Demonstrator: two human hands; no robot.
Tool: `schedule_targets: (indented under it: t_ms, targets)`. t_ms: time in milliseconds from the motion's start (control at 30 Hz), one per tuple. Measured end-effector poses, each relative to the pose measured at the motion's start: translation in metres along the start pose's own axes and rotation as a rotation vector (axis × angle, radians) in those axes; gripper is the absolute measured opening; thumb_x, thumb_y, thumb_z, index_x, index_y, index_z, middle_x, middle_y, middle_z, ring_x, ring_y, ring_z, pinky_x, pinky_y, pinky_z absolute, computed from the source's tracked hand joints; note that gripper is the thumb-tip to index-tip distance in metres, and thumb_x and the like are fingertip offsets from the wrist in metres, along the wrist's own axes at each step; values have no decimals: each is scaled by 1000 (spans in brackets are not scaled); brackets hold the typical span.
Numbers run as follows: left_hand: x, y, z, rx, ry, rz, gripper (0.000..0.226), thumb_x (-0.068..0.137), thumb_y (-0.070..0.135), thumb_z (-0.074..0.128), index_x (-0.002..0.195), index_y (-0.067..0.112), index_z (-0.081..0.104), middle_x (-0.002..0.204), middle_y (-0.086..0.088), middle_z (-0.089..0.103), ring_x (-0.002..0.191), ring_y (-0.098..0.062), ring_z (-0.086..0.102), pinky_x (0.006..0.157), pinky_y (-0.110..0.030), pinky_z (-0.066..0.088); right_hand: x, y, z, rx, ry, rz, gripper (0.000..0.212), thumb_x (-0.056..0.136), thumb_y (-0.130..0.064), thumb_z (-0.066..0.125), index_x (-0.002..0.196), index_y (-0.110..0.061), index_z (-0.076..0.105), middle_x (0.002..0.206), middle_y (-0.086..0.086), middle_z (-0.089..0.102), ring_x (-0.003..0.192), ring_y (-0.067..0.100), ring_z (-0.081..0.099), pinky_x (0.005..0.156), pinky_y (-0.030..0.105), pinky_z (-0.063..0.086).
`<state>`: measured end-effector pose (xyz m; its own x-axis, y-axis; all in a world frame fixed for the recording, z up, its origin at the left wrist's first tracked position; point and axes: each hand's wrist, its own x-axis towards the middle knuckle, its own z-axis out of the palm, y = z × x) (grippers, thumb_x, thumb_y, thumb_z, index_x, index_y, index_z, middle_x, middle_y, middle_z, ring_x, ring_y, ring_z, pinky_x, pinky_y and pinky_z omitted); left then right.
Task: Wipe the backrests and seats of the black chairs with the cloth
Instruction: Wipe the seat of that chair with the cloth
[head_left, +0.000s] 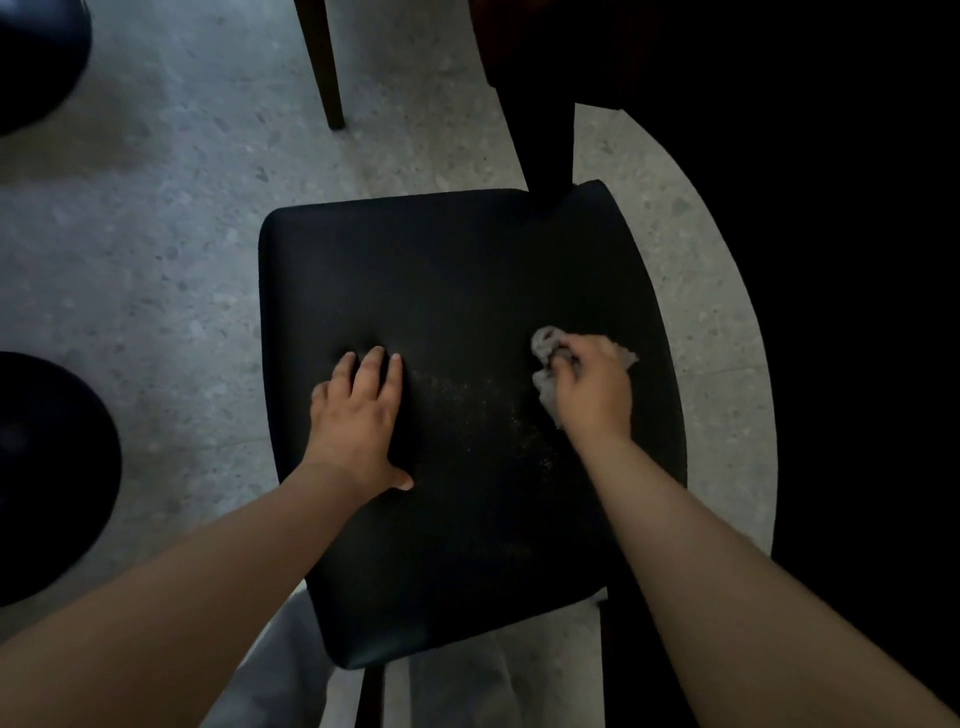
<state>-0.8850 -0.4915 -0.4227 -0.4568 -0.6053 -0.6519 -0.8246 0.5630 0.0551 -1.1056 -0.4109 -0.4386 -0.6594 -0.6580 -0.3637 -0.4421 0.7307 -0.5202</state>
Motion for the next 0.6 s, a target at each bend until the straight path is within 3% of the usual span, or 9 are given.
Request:
schedule_targets:
  t_ms: [233,400,500,600]
  targets:
    - [-2,-1,-2,6,-7,4,138,62,59,81,155,17,-12,161,-7,-11,148,-34,-7,119,-49,12,-50,1,10,47,-275,-12,26,93,-18,60,117,-27,65,109,-16,53,101,0,53,96,23,45]
    - [-1,-1,-2,0,-1,7,137,63,59,81,155,17,-12,162,-7,-11,148,-34,-7,119,-50,11,-7,-11,-7,26,-22,-92,26,95,-19,57,120,-23,64,118,-7,56,104,3,52,91,18,40]
    - [-1,-3,0,-18,8,16,137,63,59,81,155,18,-13,161,-7,-12,148,-34,-8,119,-50,10,2,-19,6,-32,4,-26,29,97,-18,55,125,-21,61,125,-3,54,112,8,51,93,18,36]
    - [-2,-5,0,-21,20,33,137,64,60,80,154,18,-13,161,-6,-12,148,-33,-8,119,-50,10,-26,-21,24,-42,-45,-27,28,96,-17,55,123,-22,62,120,-7,54,106,3,49,91,17,36]
